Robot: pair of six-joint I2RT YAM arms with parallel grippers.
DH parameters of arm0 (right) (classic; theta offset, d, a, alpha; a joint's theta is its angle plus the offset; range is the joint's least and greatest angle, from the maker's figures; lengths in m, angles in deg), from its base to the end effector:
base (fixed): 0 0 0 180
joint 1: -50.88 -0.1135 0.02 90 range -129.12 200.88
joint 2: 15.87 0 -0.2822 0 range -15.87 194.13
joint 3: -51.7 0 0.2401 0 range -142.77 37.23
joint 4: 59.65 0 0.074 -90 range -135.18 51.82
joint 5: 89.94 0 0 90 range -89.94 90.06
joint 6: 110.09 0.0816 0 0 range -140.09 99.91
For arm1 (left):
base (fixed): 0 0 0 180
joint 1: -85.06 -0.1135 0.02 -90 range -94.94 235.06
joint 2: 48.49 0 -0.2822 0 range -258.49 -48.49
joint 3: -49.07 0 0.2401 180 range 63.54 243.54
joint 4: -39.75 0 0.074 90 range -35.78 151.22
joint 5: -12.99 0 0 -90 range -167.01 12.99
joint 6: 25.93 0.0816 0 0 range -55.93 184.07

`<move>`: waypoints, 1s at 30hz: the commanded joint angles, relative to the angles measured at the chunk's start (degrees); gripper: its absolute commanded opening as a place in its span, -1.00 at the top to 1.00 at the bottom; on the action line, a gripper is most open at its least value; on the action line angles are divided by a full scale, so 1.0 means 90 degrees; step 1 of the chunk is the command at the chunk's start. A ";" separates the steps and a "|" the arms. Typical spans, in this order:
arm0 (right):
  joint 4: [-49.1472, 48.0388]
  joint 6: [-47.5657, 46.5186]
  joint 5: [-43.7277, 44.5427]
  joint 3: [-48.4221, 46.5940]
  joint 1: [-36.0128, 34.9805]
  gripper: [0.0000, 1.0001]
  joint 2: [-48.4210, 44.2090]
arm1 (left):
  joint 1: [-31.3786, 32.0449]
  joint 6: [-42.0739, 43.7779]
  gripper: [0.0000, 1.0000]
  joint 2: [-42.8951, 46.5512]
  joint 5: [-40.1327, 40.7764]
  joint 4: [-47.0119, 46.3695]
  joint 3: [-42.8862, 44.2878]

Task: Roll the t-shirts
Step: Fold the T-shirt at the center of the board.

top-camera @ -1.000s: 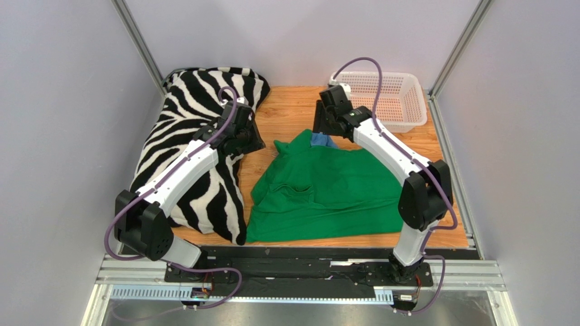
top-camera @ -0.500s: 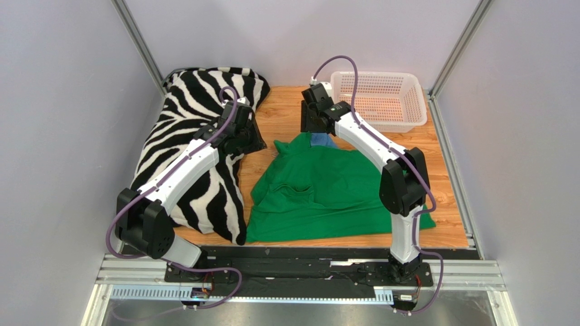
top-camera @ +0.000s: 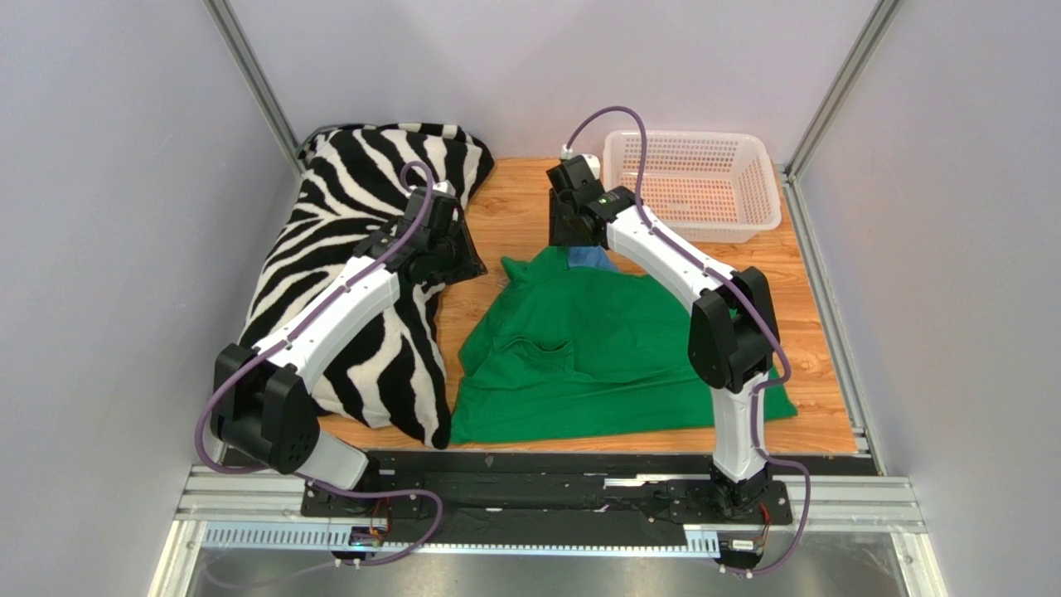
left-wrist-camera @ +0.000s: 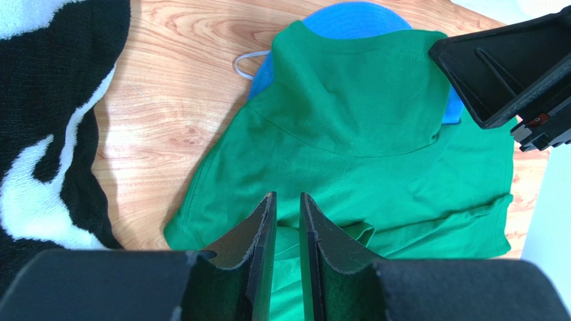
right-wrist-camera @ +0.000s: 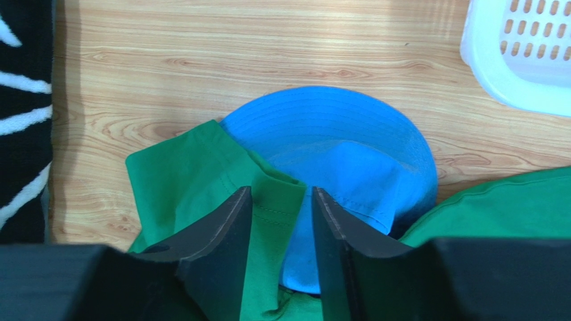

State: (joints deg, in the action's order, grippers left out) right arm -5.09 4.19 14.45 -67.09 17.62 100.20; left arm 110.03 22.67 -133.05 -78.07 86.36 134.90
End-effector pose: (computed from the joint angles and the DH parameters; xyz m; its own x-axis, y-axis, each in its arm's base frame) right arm 0.4112 0.2454 0.2580 -0.7650 -0.0254 -0.6436 -0.0968 0.9924 0.0759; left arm 0.3100 -0.1460 0.2891 -0.7706 -0.3705 -0.5185 -0.1010 0.8743 -0.4747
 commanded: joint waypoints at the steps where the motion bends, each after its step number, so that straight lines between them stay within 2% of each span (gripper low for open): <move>1: -0.0266 0.0037 -0.0183 -0.0177 -0.0045 0.21 -0.0006 | -0.0079 0.0138 0.47 0.0166 -0.0078 -0.0222 -0.0067; 5: -0.0237 0.0047 -0.0290 -0.0177 -0.0045 0.42 -0.0016 | -0.0109 0.0138 0.47 0.0186 -0.0107 -0.0261 -0.0106; 9: -0.0227 0.0086 -0.0359 -0.0168 -0.0045 0.81 -0.0094 | -0.0128 0.0138 0.48 0.0205 -0.0146 -0.0270 -0.0125; 12: -0.0178 0.0106 -0.0369 -0.0177 -0.0035 1.00 -0.0191 | -0.0138 0.0138 0.48 0.0215 -0.0165 -0.0300 -0.0145; 17: -0.0207 0.0115 -0.0281 0.0017 -0.0152 1.00 -0.0650 | -0.0148 0.0235 0.61 0.0225 -0.0253 -0.0387 -0.0125; 22: -0.0256 0.0223 -0.0144 0.0515 -0.0425 1.00 -0.1430 | -0.0148 0.0391 0.61 0.0128 -0.0360 -0.0466 -0.0038; 30: -0.0490 0.0613 0.0061 0.2321 -0.0865 1.00 -0.2827 | -0.0138 0.0733 0.60 -0.0107 -0.0604 -0.0456 0.0265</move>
State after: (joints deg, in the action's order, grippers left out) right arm -7.31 6.83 13.25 -52.05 11.42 80.94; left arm 109.02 26.10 -133.20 -81.48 84.13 134.13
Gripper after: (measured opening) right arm 0.011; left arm 0.200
